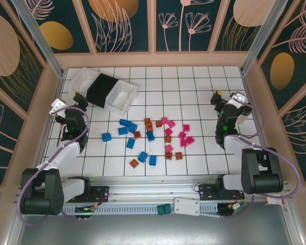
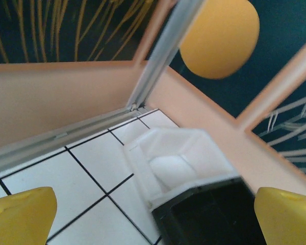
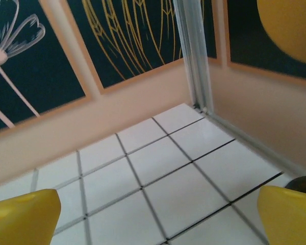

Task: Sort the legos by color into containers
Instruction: Move the container to the top-center of the table.

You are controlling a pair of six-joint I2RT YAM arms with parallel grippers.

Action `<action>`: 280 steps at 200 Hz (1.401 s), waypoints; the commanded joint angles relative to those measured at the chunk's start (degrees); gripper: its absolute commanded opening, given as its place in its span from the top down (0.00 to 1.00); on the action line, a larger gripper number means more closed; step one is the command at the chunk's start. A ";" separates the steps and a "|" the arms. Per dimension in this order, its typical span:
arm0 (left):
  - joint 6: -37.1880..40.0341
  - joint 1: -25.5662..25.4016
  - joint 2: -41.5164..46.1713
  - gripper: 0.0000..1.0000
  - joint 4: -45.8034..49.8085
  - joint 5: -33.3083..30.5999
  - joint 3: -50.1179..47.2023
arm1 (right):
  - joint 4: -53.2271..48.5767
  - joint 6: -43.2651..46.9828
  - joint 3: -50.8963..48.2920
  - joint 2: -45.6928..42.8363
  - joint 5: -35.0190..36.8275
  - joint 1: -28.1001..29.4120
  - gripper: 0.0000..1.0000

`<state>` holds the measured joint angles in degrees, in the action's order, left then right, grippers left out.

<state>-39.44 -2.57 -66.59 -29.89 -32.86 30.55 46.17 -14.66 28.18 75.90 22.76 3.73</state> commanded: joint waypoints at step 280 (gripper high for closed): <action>24.70 -8.28 -56.00 0.41 41.81 20.34 57.49 | -24.51 -14.77 14.11 12.75 -34.68 4.18 0.01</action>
<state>-14.83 -10.85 -120.62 7.84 -11.84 85.36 22.37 -30.33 42.63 91.26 -11.70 8.67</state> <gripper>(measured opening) 0.645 0.992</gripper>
